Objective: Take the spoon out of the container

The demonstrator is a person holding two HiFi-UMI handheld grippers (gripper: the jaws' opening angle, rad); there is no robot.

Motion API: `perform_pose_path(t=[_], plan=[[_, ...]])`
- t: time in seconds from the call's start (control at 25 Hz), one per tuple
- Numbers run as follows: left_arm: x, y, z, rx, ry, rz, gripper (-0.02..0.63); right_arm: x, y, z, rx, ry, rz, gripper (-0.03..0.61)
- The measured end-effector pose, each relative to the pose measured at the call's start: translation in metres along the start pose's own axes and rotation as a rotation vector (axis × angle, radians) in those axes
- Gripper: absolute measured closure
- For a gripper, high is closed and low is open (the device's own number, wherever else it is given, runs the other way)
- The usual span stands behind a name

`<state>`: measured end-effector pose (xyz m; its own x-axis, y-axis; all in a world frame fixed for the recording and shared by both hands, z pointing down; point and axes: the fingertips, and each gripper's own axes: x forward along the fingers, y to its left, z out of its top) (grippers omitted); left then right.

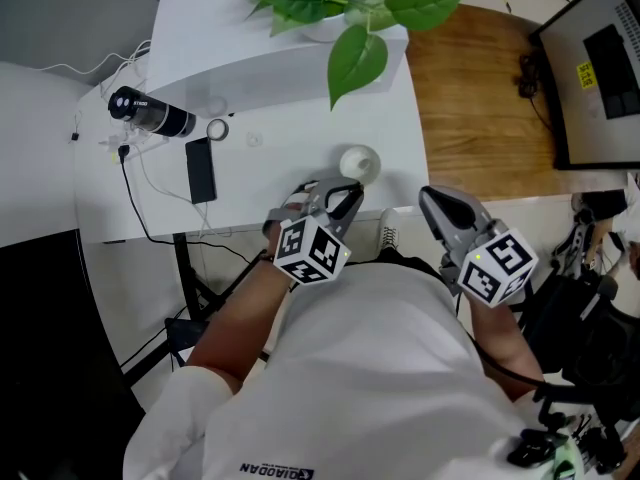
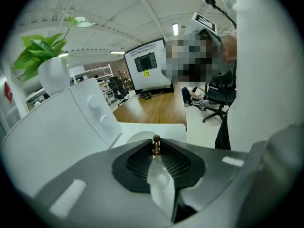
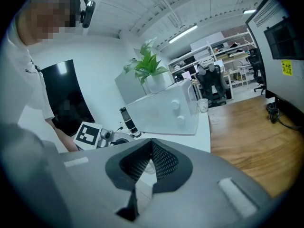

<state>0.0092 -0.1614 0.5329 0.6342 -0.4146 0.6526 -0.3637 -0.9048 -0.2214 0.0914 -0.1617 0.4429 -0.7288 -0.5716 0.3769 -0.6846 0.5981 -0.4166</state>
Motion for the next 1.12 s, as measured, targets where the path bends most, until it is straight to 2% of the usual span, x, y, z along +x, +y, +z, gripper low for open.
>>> perform_pose_path(t=[0.28, 0.56, 0.84, 0.96, 1.12], plan=[[-0.030, 0.012, 0.020, -0.149, -0.103, 0.023, 0.560, 0.007, 0.008, 0.006, -0.019, -0.003, 0.024, 0.572], [-0.071, 0.043, 0.037, -0.386, -0.247, 0.065, 0.560, 0.018, 0.017, 0.015, -0.045, -0.005, 0.055, 0.572], [-0.104, 0.055, 0.041, -0.549, -0.366, 0.078, 0.560, 0.027, 0.033, 0.027, -0.076, -0.008, 0.098, 0.572], [-0.118, 0.056, 0.040, -0.585, -0.401, 0.089, 0.560, 0.030, 0.038, 0.029, -0.086, -0.009, 0.106, 0.572], [-0.132, 0.057, 0.039, -0.584, -0.412, 0.103, 0.560, 0.032, 0.040, 0.030, -0.092, -0.005, 0.110, 0.572]])
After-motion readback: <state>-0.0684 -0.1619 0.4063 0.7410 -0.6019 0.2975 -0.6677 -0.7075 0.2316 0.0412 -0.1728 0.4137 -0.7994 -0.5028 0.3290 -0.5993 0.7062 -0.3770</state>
